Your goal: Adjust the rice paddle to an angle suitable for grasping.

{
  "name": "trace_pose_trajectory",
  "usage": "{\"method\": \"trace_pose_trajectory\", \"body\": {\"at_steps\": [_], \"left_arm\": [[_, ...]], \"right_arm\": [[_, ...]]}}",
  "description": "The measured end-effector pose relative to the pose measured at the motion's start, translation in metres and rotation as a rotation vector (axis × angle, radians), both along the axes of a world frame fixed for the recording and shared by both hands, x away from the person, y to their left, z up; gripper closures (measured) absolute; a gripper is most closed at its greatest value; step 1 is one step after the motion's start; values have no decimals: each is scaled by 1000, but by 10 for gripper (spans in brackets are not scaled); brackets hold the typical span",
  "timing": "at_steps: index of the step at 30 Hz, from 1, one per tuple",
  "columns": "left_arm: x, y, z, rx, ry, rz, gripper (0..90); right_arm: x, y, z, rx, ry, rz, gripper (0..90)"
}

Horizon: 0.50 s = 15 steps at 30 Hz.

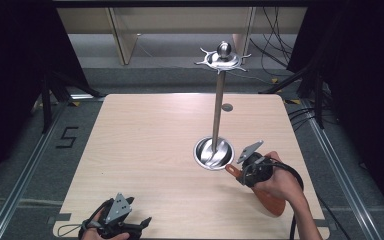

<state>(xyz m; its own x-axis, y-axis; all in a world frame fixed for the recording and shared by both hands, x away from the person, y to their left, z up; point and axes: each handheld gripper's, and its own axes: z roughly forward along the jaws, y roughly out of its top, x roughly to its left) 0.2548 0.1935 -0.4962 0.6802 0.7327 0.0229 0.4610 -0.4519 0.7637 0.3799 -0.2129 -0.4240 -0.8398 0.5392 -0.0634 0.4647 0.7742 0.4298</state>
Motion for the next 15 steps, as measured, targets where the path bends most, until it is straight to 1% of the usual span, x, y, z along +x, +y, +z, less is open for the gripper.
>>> {"method": "trace_pose_trajectory", "body": {"at_steps": [1, 2, 3, 4, 5, 6, 7, 8, 9, 10, 11, 12, 13, 14, 15], "left_arm": [[0, 0, 0, 0, 0, 0, 151], [0, 0, 0, 0, 1, -1, 151], [0, 0, 0, -2, 3, 2, 151], [0, 1, 0, -2, 10, -4, 151], [0, 1, 1, -2, 14, -10, 151], [0, 1, 1, 1, 9, -7, 151], [0, 1, 1, -2, 23, -13, 151], [0, 1, 1, -9, 25, -16, 151], [0, 1, 1, -8, 23, -14, 151], [0, 1, 1, -8, 23, -14, 151], [0, 1, 1, -7, 22, -14, 151], [0, 1, 1, -16, 26, -13, 150], [0, 1, 1, -12, 23, -8, 151], [0, 1, 1, -17, 18, -4, 151], [0, 1, 1, -16, 16, -1, 151]], "right_arm": [[-1, -1, 2, 11, -1, -19, 669], [-1, -4, 7, 31, -16, -8, 670], [-2, -6, 10, 46, -22, -24, 670], [-1, -10, 13, 67, -48, -35, 670], [-2, -11, 16, 85, -56, -51, 670], [-1, -15, 19, 109, -88, -58, 670], [-1, -18, 23, 120, -106, -64, 670], [-1, -20, 26, 141, -122, -74, 671], [-1, -23, 28, 157, -138, -72, 671], [-2, -24, 31, 187, -165, -99, 670], [-2, -25, 32, 209, -171, -104, 671], [-2, -27, 35, 235, -175, -109, 671], [-1, -29, 38, 250, -178, -106, 671], [-2, -29, 40, 262, -185, -115, 671], [-2, -31, 42, 289, -212, -123, 671]]}}
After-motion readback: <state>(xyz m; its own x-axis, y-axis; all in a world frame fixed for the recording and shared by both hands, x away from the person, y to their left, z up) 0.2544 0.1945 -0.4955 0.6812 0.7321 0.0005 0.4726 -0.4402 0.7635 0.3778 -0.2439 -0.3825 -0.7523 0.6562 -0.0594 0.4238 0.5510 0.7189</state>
